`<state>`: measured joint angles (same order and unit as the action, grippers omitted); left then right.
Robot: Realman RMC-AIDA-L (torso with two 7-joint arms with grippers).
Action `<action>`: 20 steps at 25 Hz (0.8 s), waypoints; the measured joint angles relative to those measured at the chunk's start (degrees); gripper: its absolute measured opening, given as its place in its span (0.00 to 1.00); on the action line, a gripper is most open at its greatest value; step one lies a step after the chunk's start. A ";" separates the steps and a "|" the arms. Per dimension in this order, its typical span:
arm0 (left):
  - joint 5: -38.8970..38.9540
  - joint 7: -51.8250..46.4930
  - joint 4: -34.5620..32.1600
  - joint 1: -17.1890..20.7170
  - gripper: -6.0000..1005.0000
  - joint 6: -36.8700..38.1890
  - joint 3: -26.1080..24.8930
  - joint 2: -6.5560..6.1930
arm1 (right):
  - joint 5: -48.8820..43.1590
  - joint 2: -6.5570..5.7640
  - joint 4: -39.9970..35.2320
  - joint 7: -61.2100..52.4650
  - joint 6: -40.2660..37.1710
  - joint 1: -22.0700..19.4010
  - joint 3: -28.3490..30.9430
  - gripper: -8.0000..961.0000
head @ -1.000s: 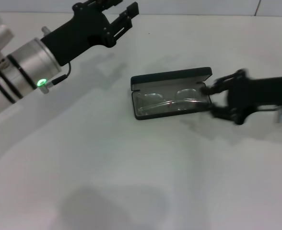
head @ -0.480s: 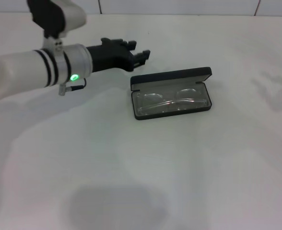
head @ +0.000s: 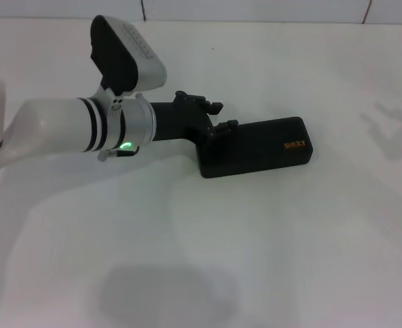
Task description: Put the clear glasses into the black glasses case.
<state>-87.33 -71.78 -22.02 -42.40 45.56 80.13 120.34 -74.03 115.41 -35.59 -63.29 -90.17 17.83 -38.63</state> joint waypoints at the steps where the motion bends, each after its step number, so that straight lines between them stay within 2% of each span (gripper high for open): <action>1: 1.10 1.10 -0.45 0.67 0.47 0.23 0.16 0.07 | -0.04 -0.01 -0.03 0.00 0.03 0.01 -0.25 0.37; 5: 12.84 10.30 -2.94 5.37 0.48 7.46 0.44 -0.20 | -1.49 -0.16 -0.67 -0.06 -0.45 0.82 -2.57 0.38; 7: 21.89 15.48 -3.67 8.15 0.49 15.55 0.19 -0.81 | -4.36 -0.49 -1.42 -0.72 -1.64 2.18 -4.54 0.38; 9: 27.24 16.46 -4.32 10.01 0.49 22.83 0.09 -2.00 | -7.33 -1.16 -1.94 -1.59 -3.76 3.62 -6.66 0.38; 13: 27.94 10.94 -4.94 11.91 0.50 36.45 -0.50 -6.21 | -13.34 -2.20 -1.87 -3.89 -9.99 8.14 -10.68 0.39; 16: 25.17 9.88 -4.86 13.27 0.60 43.82 -0.72 -8.84 | -17.60 -2.45 -1.25 -4.97 -13.19 11.72 -12.05 0.39; 17: 23.93 10.41 -4.86 13.95 0.63 45.91 -0.70 -9.47 | -18.53 -2.42 -0.67 -4.96 -13.76 12.72 -12.22 0.39; 20: 22.88 12.71 -4.98 15.91 0.71 47.74 -0.78 -9.52 | -20.45 -1.83 0.56 -4.54 -13.86 14.37 -12.43 0.52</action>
<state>-64.45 -59.07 -27.00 -26.49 93.29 79.36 110.83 -94.49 113.58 -35.03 -67.83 -104.02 32.20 -51.06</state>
